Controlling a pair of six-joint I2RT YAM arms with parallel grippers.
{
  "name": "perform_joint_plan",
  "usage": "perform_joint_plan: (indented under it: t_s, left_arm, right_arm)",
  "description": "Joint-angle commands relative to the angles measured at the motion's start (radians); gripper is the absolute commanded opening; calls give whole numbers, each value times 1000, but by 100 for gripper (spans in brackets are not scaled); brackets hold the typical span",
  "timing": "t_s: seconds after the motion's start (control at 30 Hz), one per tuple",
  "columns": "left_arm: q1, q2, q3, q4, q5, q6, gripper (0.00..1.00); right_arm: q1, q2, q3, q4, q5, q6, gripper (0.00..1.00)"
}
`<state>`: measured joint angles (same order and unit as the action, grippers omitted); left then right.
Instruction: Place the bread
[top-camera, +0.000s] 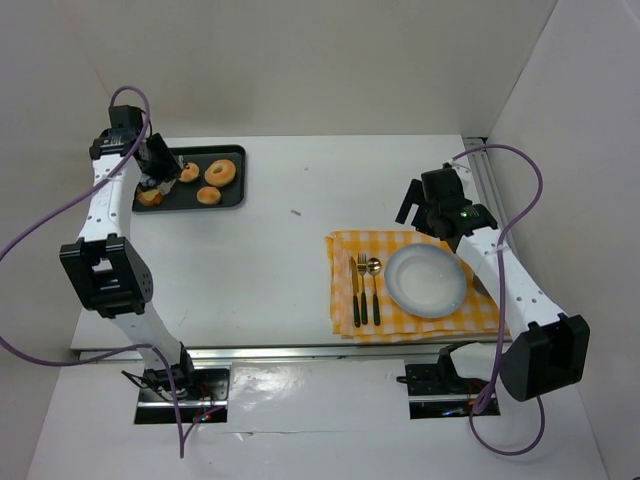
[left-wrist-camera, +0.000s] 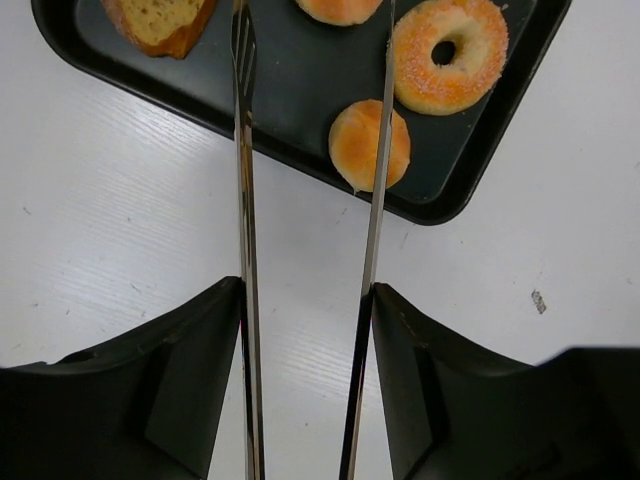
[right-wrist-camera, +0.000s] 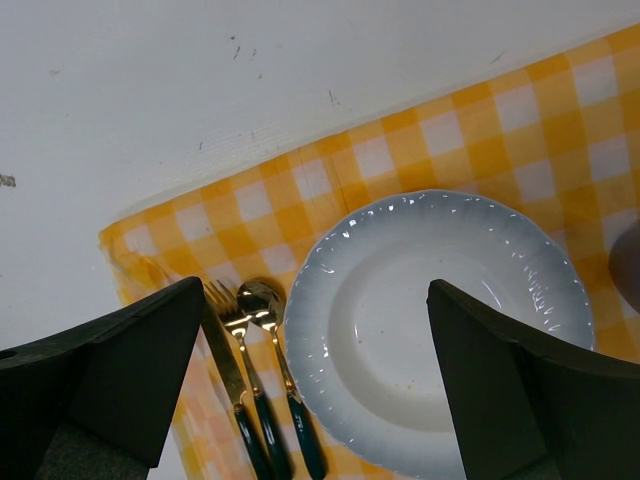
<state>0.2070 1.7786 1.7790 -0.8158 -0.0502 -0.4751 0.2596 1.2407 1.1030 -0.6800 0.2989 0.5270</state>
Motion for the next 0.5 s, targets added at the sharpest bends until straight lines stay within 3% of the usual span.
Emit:
perform_joint_plan:
  t_s: [0.0,0.47]
  left_arm:
    - [2,47,-6,46,13,-14,66]
    - [-7,225,39,83,9,-66,66]
  right_arm:
    - [0,-34,21,23,6,-1,100]
    - [0,3,40,23,16,-1,100]
